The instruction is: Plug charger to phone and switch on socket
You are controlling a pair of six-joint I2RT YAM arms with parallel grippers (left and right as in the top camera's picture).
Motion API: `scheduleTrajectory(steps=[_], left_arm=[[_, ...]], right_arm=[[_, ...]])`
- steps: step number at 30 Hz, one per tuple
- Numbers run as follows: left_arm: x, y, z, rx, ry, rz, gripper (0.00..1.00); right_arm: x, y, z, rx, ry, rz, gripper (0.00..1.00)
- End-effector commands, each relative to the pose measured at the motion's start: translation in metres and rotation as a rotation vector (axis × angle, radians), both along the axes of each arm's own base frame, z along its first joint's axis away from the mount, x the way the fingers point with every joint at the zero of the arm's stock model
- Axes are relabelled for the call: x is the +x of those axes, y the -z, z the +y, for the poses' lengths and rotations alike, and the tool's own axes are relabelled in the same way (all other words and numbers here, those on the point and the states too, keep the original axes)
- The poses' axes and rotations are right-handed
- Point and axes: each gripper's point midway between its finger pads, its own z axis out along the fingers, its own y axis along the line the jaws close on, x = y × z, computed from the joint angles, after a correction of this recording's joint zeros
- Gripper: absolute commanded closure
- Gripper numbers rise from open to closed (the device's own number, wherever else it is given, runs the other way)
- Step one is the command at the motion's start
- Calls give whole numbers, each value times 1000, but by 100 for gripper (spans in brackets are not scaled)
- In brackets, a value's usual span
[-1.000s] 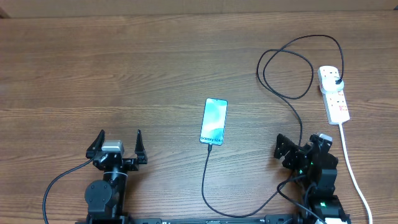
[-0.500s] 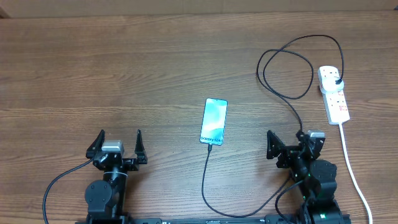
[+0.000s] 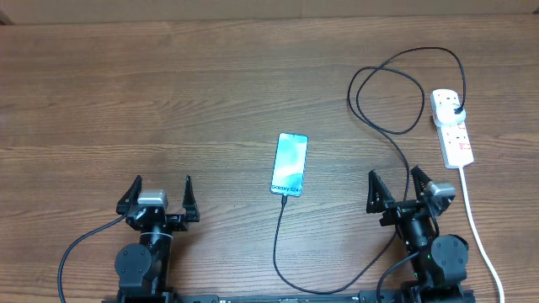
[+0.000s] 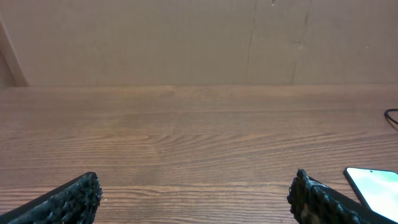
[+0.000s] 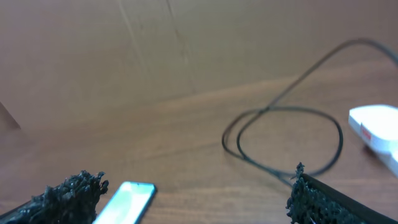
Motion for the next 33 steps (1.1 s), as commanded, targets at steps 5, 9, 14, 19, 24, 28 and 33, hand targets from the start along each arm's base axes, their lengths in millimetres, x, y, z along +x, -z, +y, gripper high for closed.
scheduleTrajectory(steps=[5, 9, 14, 19, 24, 28, 33], left_arm=[[0, -1, -1, 22, 8, -7, 0], [0, -1, -1, 22, 8, -7, 1], [0, -1, -1, 22, 8, -7, 1], [0, -1, -1, 22, 8, -7, 0], [0, -1, -1, 22, 8, -7, 1], [0, -1, -1, 22, 8, -7, 0], [0, -1, -1, 22, 8, -7, 0]], right_arm=[[-1, -3, -1, -20, 5, -28, 0], [-1, -3, -1, -20, 5, -30, 0], [-1, -3, -2, -21, 11, -30, 0], [0, -3, -4, -21, 27, -28, 0], [0, -3, -4, -21, 27, -28, 0], [0, -3, -5, -21, 28, -28, 0], [0, -3, -5, -21, 28, -28, 0]])
